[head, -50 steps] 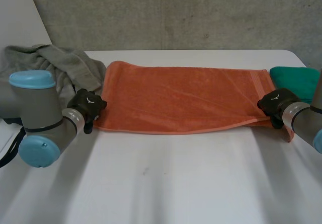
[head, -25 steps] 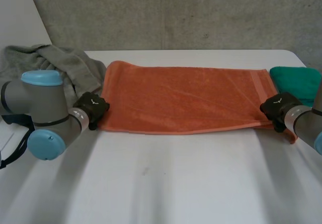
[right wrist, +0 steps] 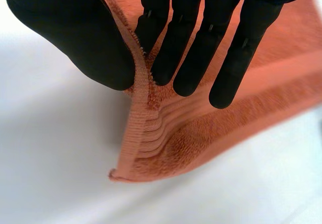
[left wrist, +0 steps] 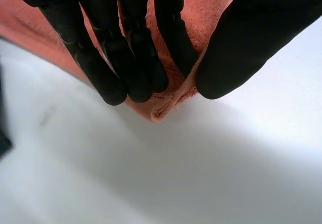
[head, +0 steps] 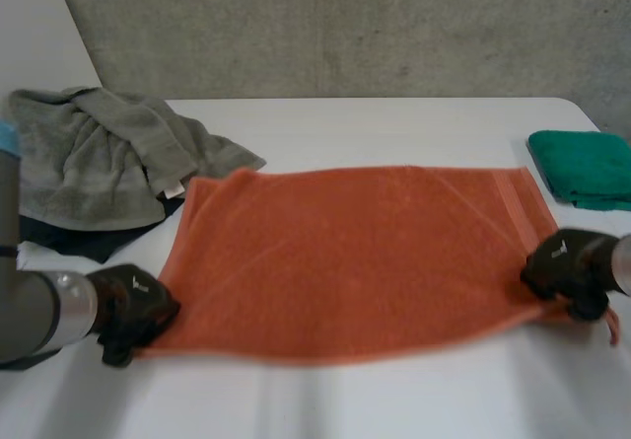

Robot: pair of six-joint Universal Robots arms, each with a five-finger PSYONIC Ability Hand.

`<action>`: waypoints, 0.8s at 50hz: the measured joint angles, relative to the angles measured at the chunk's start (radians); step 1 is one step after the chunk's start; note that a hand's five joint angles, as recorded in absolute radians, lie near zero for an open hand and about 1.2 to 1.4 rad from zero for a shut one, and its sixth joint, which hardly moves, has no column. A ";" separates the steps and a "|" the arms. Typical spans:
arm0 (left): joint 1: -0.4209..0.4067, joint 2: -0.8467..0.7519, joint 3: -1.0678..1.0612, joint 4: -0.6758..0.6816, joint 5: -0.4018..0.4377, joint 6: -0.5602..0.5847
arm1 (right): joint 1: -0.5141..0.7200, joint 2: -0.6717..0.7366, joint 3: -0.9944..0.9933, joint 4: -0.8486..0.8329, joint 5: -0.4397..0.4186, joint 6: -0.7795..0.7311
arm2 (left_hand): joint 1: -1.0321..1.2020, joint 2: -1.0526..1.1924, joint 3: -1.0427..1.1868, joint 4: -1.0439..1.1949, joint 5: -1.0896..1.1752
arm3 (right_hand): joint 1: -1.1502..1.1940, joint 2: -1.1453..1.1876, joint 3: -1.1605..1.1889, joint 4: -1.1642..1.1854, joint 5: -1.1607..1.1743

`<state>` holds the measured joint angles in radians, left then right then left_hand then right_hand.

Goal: Fold the laundry.

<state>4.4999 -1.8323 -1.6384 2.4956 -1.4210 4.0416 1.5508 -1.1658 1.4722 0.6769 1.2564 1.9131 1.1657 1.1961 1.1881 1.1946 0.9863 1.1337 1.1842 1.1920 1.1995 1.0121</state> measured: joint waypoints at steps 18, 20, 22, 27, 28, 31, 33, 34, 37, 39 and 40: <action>-0.120 -0.313 0.491 0.294 -0.134 -0.115 | 0.080 0.211 -0.286 -0.376 0.105 0.171 | 0.000 0.001 0.000 0.000 0.000 | 0.000 0.000 0.000 0.000 0.000; -0.141 -0.381 0.594 0.338 -0.156 -0.147 | 0.097 0.251 -0.337 -0.478 0.119 0.239 | 0.000 0.001 0.000 0.001 0.000 | 0.000 0.000 0.000 0.000 0.000; -0.161 -0.457 0.701 0.386 -0.181 -0.170 | 0.116 0.309 -0.400 -0.600 0.129 0.305 | 0.000 0.001 0.000 0.001 0.000 | 0.000 0.000 0.000 0.000 0.000; -0.193 -0.606 0.900 0.466 -0.231 -0.172 | 0.137 0.419 -0.499 -0.741 0.132 0.349 | 0.000 0.001 0.000 0.003 0.000 | 0.000 0.000 0.000 0.000 0.000; -0.197 -0.633 0.934 0.478 -0.240 -0.166 | 0.142 0.461 -0.536 -0.766 0.132 0.348 | 0.000 0.001 0.000 0.003 0.000 | 0.000 0.000 0.000 0.000 0.000; -0.205 -0.700 1.021 0.500 -0.262 -0.142 | 0.148 0.529 -0.600 -0.781 0.132 0.337 | 0.000 0.001 0.001 0.003 0.000 | 0.000 0.000 0.000 0.000 0.000; -0.208 -0.742 1.076 0.509 -0.275 -0.120 | 0.150 0.573 -0.646 -0.778 0.133 0.327 | 0.000 0.001 0.001 0.003 0.000 | 0.000 0.000 0.000 0.000 0.000; -0.209 -0.767 1.107 0.512 -0.282 -0.105 | 0.150 0.593 -0.667 -0.774 0.134 0.323 | 0.000 0.001 0.001 0.003 0.000 | 0.000 0.000 0.000 0.000 0.000; -0.209 -0.808 1.160 0.515 -0.294 -0.077 | 0.151 0.640 -0.723 -0.763 0.138 0.317 | 0.000 0.001 0.001 0.004 0.000 | 0.000 0.000 0.000 0.000 0.000; -0.207 -0.835 1.194 0.516 -0.304 -0.059 | 0.152 0.666 -0.757 -0.761 0.142 0.323 | 0.000 0.001 0.001 0.004 0.000 | 0.000 0.000 0.000 0.000 0.000; -0.205 -0.841 1.201 0.516 -0.307 -0.055 | 0.152 0.673 -0.766 -0.763 0.142 0.327 | 0.000 0.001 0.001 0.004 0.000 | 0.000 0.000 0.000 0.000 0.000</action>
<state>4.2944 -2.6737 -0.4373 3.0118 -1.7279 3.9866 1.7030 -0.4927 0.7063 -0.0857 1.3988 2.2405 1.1658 1.1971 1.1889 1.1983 0.9863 1.1337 1.1842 1.1920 1.1995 1.0121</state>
